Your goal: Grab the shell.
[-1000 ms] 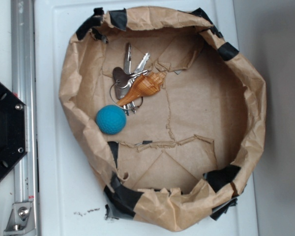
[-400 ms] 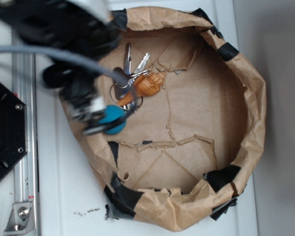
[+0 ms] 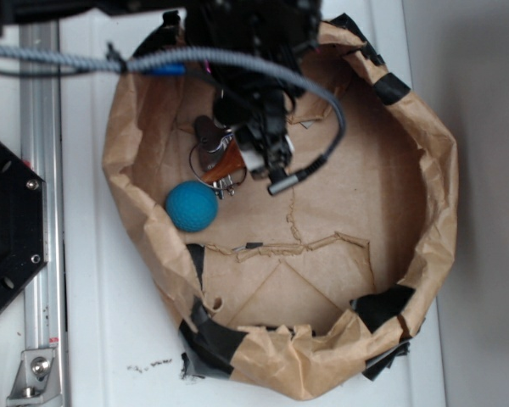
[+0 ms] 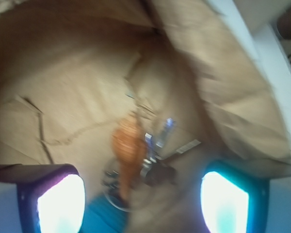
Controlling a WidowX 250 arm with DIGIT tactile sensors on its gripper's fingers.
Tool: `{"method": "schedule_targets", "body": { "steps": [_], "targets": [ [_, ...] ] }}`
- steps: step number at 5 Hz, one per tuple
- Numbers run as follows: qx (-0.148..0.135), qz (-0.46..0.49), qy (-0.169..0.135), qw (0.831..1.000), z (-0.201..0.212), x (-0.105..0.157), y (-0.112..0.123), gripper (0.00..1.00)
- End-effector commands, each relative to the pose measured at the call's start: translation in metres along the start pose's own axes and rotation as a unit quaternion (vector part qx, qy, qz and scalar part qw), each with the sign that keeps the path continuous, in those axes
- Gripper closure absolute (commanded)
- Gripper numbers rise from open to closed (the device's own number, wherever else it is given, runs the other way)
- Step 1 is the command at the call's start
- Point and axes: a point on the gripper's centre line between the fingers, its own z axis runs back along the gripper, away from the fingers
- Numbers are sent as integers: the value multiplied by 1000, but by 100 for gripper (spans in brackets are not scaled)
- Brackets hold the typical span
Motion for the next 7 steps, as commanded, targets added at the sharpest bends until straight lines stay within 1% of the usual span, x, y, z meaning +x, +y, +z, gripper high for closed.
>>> {"method": "schedule_targets", "body": {
  "steps": [1, 2, 3, 4, 5, 6, 7],
  "targets": [
    [0, 0, 32, 999, -36, -16, -9, 0],
    [-6, -4, 27, 1000, -48, -10, 14, 0],
    [-13, -28, 27, 999, -57, 1, 18, 0],
    [3, -34, 28, 999, -69, 7, 12, 0],
    [20, -13, 28, 999, -83, 7, 5, 100],
    [45, 4, 21, 999, -85, 10, 4, 100],
    [34, 11, 6, 999, -64, 21, 0, 100]
  ]
}}
